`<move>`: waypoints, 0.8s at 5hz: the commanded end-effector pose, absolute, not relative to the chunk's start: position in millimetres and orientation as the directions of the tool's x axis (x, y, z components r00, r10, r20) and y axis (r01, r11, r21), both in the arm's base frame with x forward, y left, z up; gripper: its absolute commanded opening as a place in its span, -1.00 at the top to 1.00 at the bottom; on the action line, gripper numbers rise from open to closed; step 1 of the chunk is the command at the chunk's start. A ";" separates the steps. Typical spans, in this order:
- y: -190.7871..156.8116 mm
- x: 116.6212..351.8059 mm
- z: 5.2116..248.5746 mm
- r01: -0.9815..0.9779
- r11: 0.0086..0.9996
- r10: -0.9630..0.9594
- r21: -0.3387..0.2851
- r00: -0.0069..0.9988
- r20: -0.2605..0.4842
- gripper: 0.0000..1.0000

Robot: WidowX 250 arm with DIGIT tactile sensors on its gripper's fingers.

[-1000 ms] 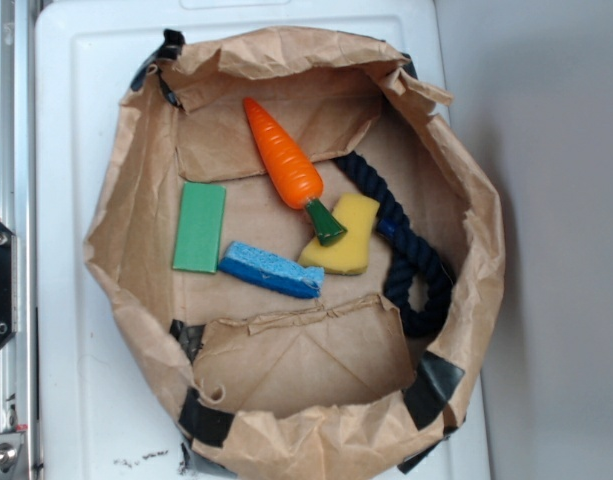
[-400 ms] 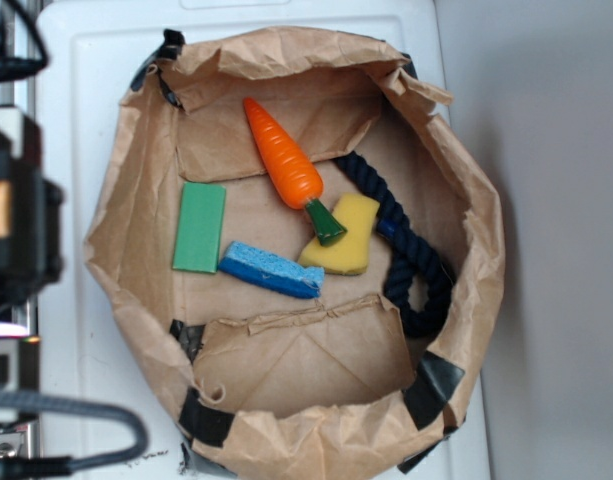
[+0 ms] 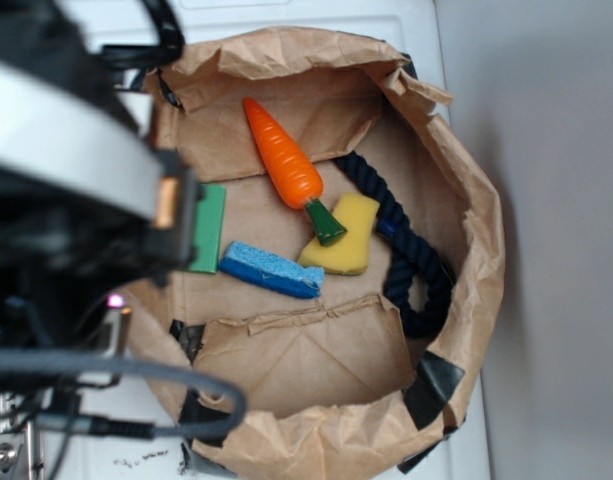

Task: Grab the carrot.

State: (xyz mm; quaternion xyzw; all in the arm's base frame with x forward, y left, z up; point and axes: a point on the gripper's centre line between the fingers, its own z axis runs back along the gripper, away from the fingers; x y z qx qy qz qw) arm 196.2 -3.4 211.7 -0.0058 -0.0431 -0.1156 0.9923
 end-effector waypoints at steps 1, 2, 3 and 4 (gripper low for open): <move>-12.3 244.7 183.7 0.493 0.863 -0.504 0.110 0.855 0.122 -1.00; -10.6 266.8 168.7 0.547 0.835 -0.550 0.055 0.834 0.051 -1.00; -10.6 266.8 168.7 0.547 0.835 -0.550 0.055 0.834 0.051 -1.00; -10.6 266.8 168.7 0.547 0.835 -0.550 0.055 0.834 0.051 -1.00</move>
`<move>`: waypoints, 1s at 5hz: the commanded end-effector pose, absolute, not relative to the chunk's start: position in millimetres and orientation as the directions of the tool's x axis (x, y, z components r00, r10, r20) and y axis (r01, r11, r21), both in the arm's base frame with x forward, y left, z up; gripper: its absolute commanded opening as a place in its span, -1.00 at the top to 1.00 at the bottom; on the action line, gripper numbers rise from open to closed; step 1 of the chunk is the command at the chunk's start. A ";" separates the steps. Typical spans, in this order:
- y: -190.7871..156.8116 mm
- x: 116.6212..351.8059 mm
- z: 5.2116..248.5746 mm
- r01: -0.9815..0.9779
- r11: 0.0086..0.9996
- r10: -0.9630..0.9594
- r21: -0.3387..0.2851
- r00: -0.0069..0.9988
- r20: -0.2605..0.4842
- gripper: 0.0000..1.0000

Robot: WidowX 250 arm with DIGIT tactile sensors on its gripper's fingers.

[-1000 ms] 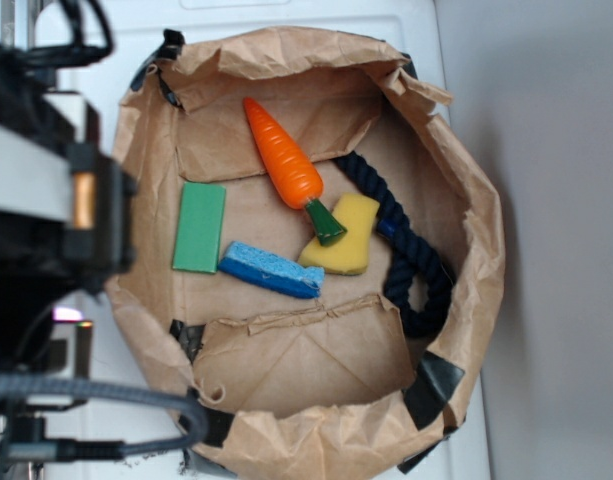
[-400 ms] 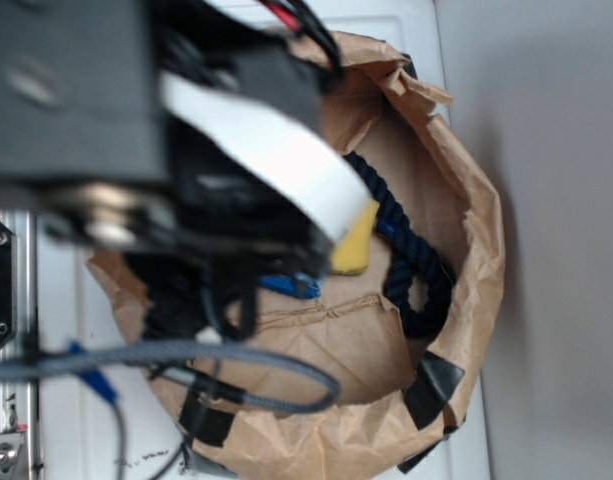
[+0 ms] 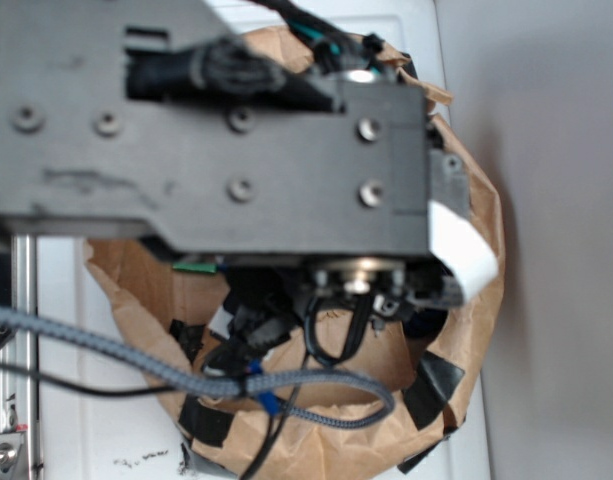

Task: Grab the carrot.

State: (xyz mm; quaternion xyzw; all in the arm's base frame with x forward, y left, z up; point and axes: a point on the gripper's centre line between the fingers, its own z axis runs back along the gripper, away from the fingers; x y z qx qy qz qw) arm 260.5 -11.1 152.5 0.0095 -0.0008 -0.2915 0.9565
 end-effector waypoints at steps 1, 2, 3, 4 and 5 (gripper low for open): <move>-10.6 266.8 168.7 0.547 0.835 -0.550 0.055 0.834 0.051 -1.00; -10.6 266.8 168.7 0.547 0.835 -0.550 0.055 0.834 0.051 -1.00; 1.6 276.5 155.8 0.571 0.820 -0.571 0.020 0.818 0.070 -1.00; 21.2 296.3 137.4 0.615 0.788 -0.608 -0.022 0.784 0.129 -1.00; 37.4 300.8 129.2 0.614 0.787 -0.605 -0.053 0.786 0.124 -1.00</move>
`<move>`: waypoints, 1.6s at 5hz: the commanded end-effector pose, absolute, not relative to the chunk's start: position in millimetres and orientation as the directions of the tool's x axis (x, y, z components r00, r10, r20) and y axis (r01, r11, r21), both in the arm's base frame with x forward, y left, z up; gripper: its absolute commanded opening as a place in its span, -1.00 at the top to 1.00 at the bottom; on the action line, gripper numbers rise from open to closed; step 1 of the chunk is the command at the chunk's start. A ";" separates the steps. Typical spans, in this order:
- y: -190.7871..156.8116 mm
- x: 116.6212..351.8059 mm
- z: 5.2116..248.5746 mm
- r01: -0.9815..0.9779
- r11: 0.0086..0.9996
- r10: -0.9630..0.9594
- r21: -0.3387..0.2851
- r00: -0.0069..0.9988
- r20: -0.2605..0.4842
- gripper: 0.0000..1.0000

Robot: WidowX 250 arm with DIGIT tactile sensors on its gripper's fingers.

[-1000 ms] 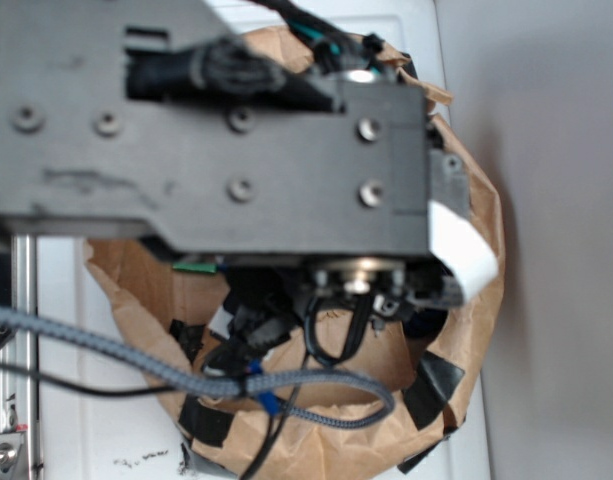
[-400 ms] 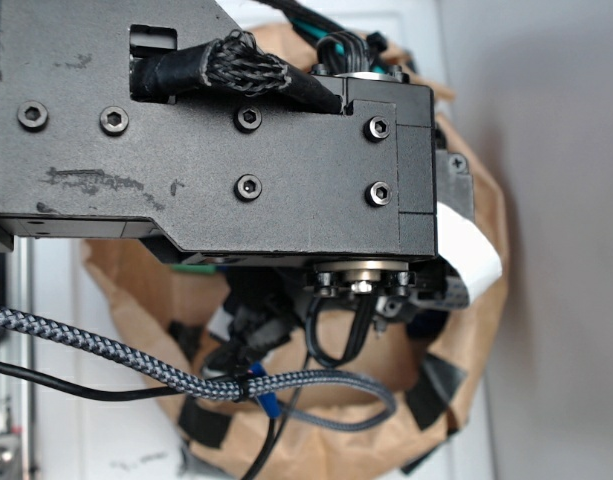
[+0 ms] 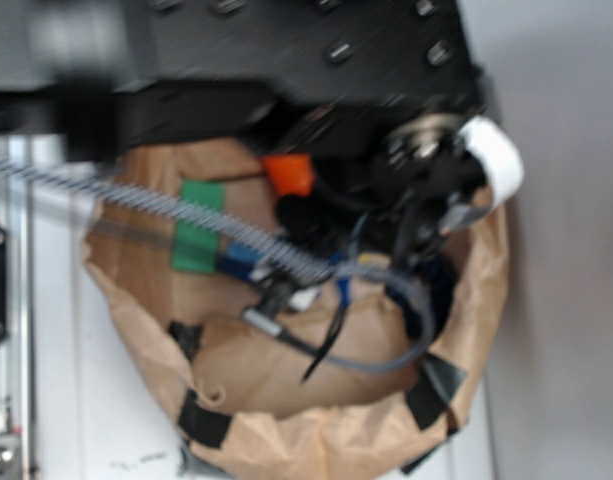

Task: Grab the carrot.

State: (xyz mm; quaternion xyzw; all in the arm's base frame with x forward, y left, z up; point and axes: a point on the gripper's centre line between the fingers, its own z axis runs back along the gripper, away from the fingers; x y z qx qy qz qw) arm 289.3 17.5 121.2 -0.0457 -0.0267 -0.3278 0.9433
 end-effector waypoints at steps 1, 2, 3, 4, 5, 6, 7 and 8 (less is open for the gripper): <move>45.2 292.1 118.9 0.634 0.773 -0.621 -0.040 0.767 0.159 -1.00; 42.2 277.9 105.4 0.654 0.756 -0.647 0.019 0.743 0.169 -1.00; 39.2 276.6 98.2 0.671 0.740 -0.668 0.041 0.727 0.162 -1.00; 36.1 277.0 79.6 0.693 0.715 -0.695 0.089 0.693 0.189 -1.00; 40.6 279.6 68.6 0.729 0.680 -0.726 0.074 0.656 0.205 -1.00; 34.3 282.8 57.9 0.720 0.686 -0.723 0.101 0.660 0.202 -1.00; 27.0 290.1 50.2 0.706 0.697 -0.716 0.125 0.673 0.188 -1.00; 22.4 296.5 43.5 0.680 0.720 -0.693 0.140 0.698 0.180 1.00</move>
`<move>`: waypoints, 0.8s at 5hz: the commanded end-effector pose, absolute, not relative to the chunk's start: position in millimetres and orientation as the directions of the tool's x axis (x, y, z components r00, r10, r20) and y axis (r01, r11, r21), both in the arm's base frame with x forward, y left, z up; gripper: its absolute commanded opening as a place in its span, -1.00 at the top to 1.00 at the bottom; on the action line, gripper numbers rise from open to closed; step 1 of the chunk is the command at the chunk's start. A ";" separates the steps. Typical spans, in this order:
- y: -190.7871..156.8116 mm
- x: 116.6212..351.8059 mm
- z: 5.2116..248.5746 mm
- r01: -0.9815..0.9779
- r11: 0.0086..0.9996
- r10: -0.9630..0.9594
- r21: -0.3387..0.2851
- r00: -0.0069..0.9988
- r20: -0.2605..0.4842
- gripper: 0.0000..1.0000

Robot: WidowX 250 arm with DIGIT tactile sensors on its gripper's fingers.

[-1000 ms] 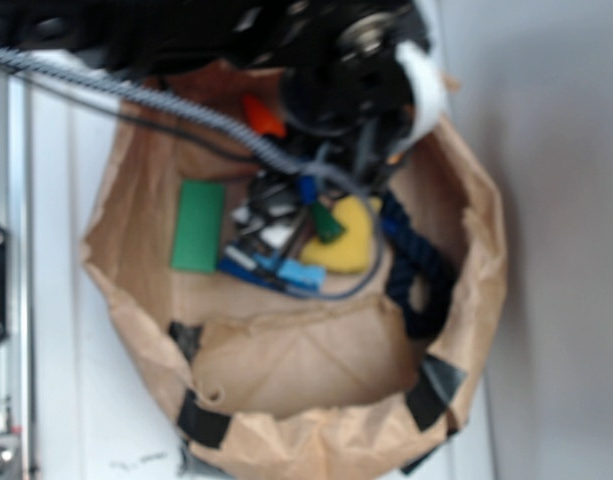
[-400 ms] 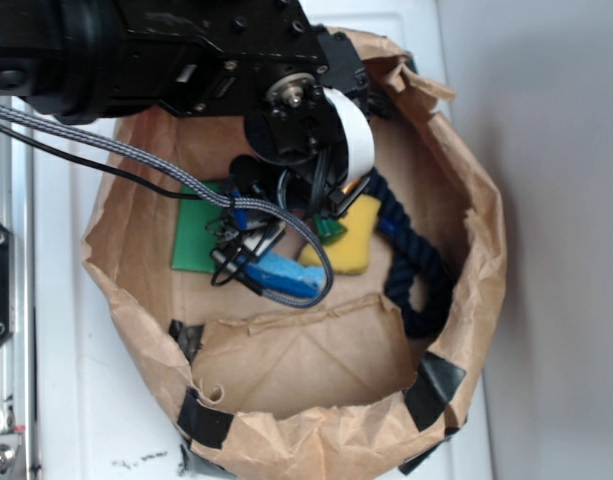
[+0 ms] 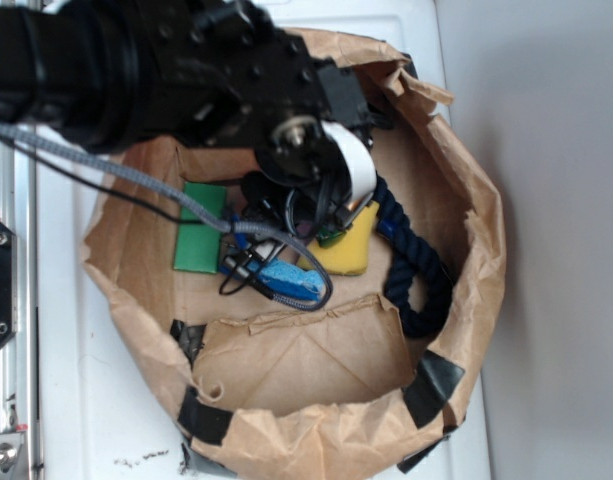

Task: Grab the carrot.

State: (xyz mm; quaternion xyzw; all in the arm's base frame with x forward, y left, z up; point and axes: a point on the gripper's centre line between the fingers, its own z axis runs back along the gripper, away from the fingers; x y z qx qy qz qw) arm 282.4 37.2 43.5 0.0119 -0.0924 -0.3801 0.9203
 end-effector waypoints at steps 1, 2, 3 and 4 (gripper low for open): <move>19.0 300.9 41.5 0.659 0.736 -0.677 0.158 0.713 0.182 1.00; 21.7 300.5 42.6 0.643 0.748 -0.664 0.165 0.719 0.204 1.00; 23.2 299.1 41.7 0.634 0.755 -0.655 0.165 0.725 0.214 1.00; 22.4 300.3 44.4 0.631 0.759 -0.651 0.161 0.729 0.209 1.00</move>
